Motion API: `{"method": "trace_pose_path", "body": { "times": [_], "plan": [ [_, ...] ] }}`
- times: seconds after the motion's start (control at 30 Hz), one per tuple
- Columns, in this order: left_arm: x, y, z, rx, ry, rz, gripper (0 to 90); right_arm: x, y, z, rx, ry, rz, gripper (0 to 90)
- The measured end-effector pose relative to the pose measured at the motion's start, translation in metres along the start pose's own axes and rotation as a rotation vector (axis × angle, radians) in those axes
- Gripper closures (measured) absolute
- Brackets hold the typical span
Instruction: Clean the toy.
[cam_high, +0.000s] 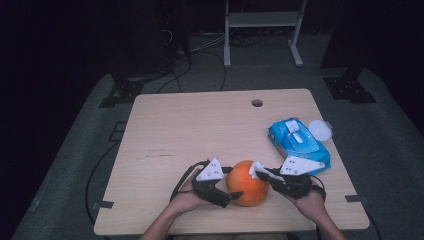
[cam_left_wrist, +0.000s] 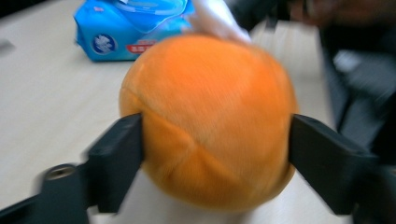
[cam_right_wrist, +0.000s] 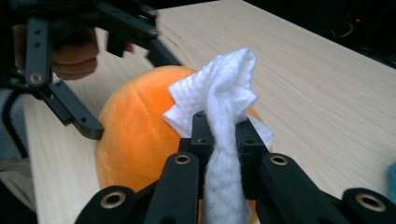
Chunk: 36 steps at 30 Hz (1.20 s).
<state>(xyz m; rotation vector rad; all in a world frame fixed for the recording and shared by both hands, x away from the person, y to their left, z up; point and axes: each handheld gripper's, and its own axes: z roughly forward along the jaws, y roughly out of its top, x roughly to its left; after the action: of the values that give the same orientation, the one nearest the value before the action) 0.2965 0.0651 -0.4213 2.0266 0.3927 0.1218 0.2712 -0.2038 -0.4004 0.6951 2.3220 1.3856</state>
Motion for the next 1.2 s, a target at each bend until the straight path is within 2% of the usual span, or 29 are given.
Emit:
{"method": "trace_pose_path", "body": {
  "times": [0.07,0.1,0.13,0.2,0.3,0.37,0.4,0.43,0.47,0.5,0.53,0.57,0.67,0.73,0.8,0.83,0.87,0.9,0.93,0.97,1.0,1.07,1.1,1.2],
  "plan": [
    [0.004,0.002,0.002,0.002,-0.007,-0.098,12.2,0.007,0.003,0.003,-0.013,0.061,-0.002,80.9],
    [0.004,0.002,0.004,0.008,-0.003,-0.106,12.6,0.013,0.006,0.005,-0.017,0.093,-0.018,80.8],
    [0.001,0.0,0.004,0.012,0.018,-0.061,16.3,0.02,0.009,0.007,-0.012,0.099,-0.043,80.7],
    [-0.002,-0.002,0.002,-0.002,0.041,-0.021,24.7,0.024,0.011,0.01,0.001,0.086,-0.077,80.8],
    [-0.004,-0.003,0.0,0.006,0.038,0.043,29.8,0.011,0.008,0.005,-0.004,0.058,-0.04,80.9],
    [-0.005,-0.004,-0.001,0.005,0.026,0.057,29.3,0.003,0.003,0.001,0.02,-0.006,-0.036,80.8],
    [-0.005,-0.004,-0.001,0.002,0.012,0.045,27.1,0.0,0.0,-0.001,0.028,-0.015,-0.025,80.8],
    [-0.005,-0.004,-0.001,0.002,0.012,0.045,23.7,-0.003,-0.004,-0.002,0.024,-0.001,-0.005,80.8],
    [0.0,-0.002,0.0,-0.006,-0.03,-0.036,16.9,-0.003,-0.006,-0.002,0.023,0.008,0.003,80.9],
    [0.003,-0.001,0.002,-0.012,-0.043,-0.099,12.9,-0.001,-0.007,-0.001,0.029,0.003,-0.006,80.8],
    [0.006,-0.001,0.003,-0.01,-0.037,-0.145,10.5,0.001,-0.006,0.0,0.029,0.006,-0.016,80.8],
    [0.007,-0.002,0.005,-0.009,-0.025,-0.153,10.9,0.003,-0.004,0.001,0.022,0.018,-0.018,80.8],
    [0.003,-0.003,0.002,-0.041,0.022,-0.104,26.0,0.01,0.003,0.005,0.022,-0.002,-0.062,80.6],
    [-0.002,0.003,-0.004,-0.104,0.069,-0.046,30.1,0.013,0.007,0.002,-0.005,-0.011,-0.069,80.6],
    [-0.008,0.006,-0.008,-0.14,0.161,0.078,31.4,0.013,0.011,-0.004,-0.039,-0.022,-0.07,80.6],
    [-0.01,0.006,-0.006,-0.13,0.194,0.133,30.8,0.011,0.012,-0.005,-0.048,-0.01,-0.059,80.6],
    [-0.011,0.003,-0.004,-0.104,0.202,0.167,29.0,0.01,0.012,-0.004,-0.044,-0.011,-0.061,80.6],
    [-0.011,0.003,-0.004,-0.104,0.202,0.167,26.4,0.01,0.012,-0.004,-0.044,-0.011,-0.061,80.6],
    [-0.009,-0.002,-0.001,-0.084,0.173,0.152,26.4,0.009,0.009,-0.002,-0.027,-0.012,-0.061,80.6],
    [-0.007,-0.005,-0.001,-0.08,0.135,0.125,18.8,0.006,0.0,0.006,0.023,-0.012,-0.068,80.5],
    [-0.004,-0.007,-0.004,-0.091,0.103,0.099,18.8,0.005,-0.004,0.009,0.031,-0.011,-0.065,80.3],
    [0.0,-0.006,-0.006,-0.082,0.104,0.062,18.8,0.005,-0.006,0.01,0.018,0.004,-0.041,80.3],
    [0.0,-0.006,-0.006,-0.081,0.108,0.069,21.2,0.008,-0.003,0.01,0.012,0.009,-0.046,80.3],
    [-0.007,-0.009,-0.005,-0.073,0.106,0.158,27.2,0.022,0.005,0.013,-0.009,0.048,-0.074,80.3]
  ]
}}
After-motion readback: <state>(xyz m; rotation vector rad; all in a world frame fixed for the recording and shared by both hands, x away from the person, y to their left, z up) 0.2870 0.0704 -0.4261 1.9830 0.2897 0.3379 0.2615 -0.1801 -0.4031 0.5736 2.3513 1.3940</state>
